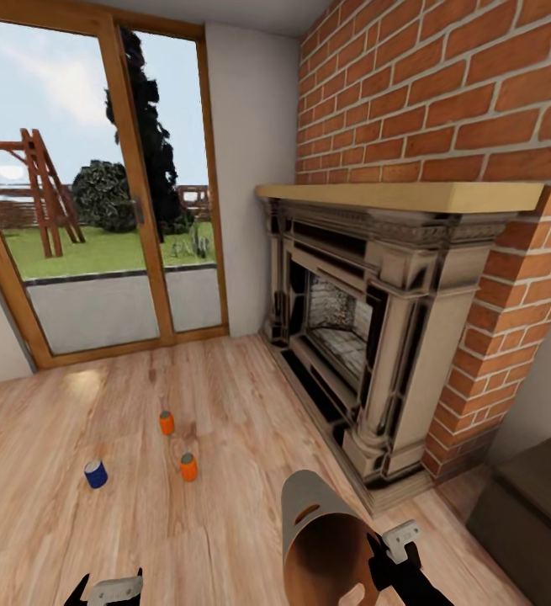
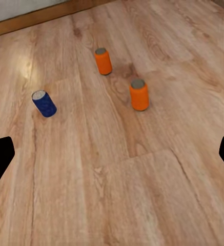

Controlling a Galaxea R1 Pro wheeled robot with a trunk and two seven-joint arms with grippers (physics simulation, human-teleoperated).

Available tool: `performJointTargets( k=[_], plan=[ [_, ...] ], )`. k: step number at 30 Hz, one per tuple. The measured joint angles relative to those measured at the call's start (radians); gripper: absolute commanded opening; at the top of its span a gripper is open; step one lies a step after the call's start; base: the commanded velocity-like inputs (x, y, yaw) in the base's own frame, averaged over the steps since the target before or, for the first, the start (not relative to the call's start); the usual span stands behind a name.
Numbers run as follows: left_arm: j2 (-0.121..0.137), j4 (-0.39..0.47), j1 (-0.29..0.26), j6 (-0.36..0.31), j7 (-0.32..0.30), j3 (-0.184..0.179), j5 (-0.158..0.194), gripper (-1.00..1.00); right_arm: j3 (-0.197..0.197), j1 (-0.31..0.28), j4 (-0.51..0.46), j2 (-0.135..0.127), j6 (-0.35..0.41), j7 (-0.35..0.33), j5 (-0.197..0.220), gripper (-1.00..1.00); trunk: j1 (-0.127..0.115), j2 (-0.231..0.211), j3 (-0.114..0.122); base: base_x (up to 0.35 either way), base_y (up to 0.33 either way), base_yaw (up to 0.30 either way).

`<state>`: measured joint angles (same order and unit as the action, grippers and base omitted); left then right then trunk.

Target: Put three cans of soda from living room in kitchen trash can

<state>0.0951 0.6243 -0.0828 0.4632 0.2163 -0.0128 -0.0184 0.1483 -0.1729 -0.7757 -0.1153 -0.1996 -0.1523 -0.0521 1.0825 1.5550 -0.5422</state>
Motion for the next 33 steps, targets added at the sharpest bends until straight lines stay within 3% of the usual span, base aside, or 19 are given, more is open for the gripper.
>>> performJointTargets(
  k=[14, 17, 24, 33],
  plan=[
    [0.0, 0.0, 0.0, 0.0, 0.0, 0.001, 0.0, 1.0, -0.015, 0.0, -0.002, -0.004, 0.0, 0.002, 0.007, -1.0, 0.0, 0.0, 0.0, 0.322, 0.087, 0.0],
    [0.0, 0.0, 0.0, 0.0, 0.001, 0.001, 0.0, 1.0, -0.017, 0.0, -0.003, -0.011, 0.0, 0.0, 0.006, -1.0, 0.0, 0.0, 0.0, 0.322, 0.083, 0.0],
    [0.001, 0.0, 0.0, 0.0, 0.001, 0.0, 0.0, 1.0, -0.021, 0.0, -0.004, -0.068, -0.012, -0.013, 0.013, -1.0, 0.0, 0.0, 0.0, 0.322, 0.08, 0.0],
    [0.001, 0.0, 0.0, 0.0, -0.002, -0.001, 0.0, 1.0, -0.015, 0.0, -0.005, -0.072, -0.021, -0.019, 0.01, -1.0, 0.0, 0.0, 0.0, 0.323, 0.073, 0.0]
  ],
)
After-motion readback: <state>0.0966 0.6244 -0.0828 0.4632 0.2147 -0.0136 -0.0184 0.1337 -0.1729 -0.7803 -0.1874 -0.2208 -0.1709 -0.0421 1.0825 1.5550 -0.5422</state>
